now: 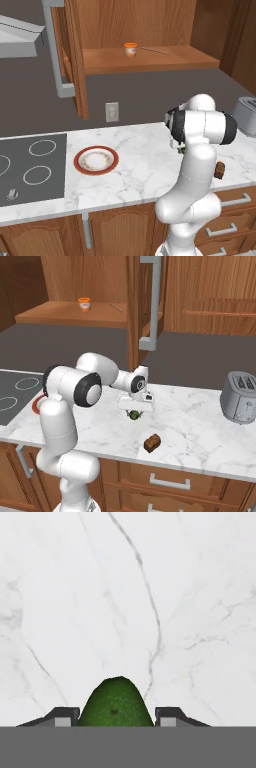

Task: Pick the avocado and bread from the counter and place them on the plate. Then pick the jam from the cabinet and place it next to the plate. Lastly close the cabinet door.

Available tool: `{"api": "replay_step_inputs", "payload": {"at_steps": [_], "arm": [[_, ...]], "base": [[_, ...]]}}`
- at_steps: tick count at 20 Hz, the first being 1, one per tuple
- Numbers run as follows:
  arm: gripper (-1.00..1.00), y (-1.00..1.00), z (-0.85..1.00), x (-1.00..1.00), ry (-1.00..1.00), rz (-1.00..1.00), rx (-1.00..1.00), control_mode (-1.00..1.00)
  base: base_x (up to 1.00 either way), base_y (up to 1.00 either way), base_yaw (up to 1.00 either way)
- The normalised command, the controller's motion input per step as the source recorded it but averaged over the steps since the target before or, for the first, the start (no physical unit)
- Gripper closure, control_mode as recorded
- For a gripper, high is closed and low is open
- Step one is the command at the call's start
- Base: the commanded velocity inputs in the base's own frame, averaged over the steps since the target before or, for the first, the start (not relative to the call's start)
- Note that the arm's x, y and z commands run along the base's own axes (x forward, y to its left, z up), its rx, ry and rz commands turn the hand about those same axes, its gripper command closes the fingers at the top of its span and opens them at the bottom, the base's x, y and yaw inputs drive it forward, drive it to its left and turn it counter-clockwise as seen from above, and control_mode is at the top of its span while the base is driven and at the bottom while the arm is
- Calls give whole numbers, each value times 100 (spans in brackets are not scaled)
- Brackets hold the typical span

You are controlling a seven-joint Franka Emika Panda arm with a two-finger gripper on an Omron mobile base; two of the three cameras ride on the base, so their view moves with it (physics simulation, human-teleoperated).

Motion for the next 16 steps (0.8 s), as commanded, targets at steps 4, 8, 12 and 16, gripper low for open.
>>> {"api": "replay_step_inputs", "payload": {"at_steps": [4, 8, 12, 16], "arm": [[100, 35, 69, -38, -15, 0, 2, -100], [100, 81, 69, -22, -20, 0, 0, -100], [100, 97, 68, -15, -17, 0, 0, -100], [100, 100, 61, -9, -11, 0, 0, -100]], "base": [[0, 0, 0], [0, 0, 0], [0, 0, 0], [0, 0, 0]]}}
